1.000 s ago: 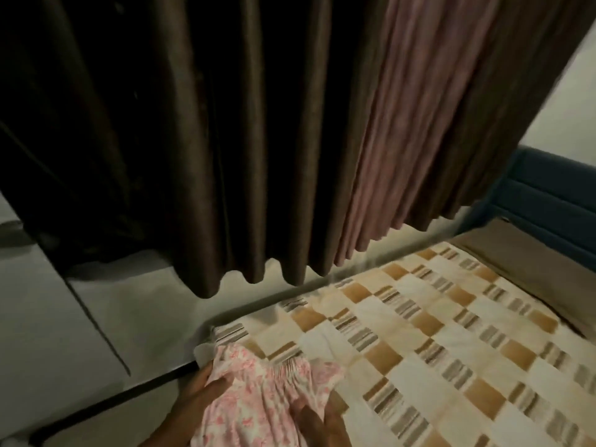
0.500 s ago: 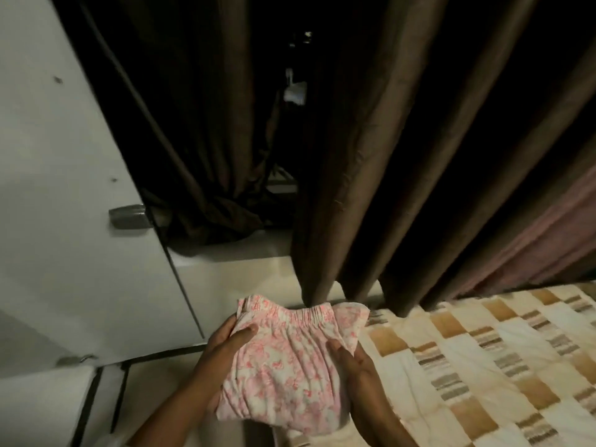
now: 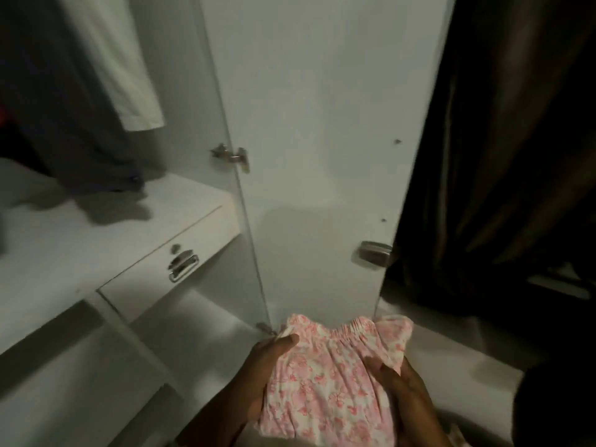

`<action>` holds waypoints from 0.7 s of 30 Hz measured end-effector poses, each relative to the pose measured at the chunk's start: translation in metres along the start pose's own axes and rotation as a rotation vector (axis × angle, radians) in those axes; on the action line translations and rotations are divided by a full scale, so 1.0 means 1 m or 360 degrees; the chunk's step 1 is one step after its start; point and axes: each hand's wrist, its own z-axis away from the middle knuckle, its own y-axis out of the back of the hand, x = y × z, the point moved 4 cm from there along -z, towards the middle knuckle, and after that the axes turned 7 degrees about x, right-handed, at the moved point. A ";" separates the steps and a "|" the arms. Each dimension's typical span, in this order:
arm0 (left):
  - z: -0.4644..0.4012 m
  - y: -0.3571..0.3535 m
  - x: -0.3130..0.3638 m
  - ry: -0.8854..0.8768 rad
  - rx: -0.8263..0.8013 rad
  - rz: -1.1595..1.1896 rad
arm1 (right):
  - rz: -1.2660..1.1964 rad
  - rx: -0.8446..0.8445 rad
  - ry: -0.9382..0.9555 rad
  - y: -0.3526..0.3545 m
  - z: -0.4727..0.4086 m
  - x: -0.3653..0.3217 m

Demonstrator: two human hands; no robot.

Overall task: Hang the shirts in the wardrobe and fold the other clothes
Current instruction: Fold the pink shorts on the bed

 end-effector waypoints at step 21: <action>0.107 0.224 0.137 -0.0947 0.1428 0.0636 | 0.0491 -0.1402 -0.0156 -0.384 -0.097 -0.026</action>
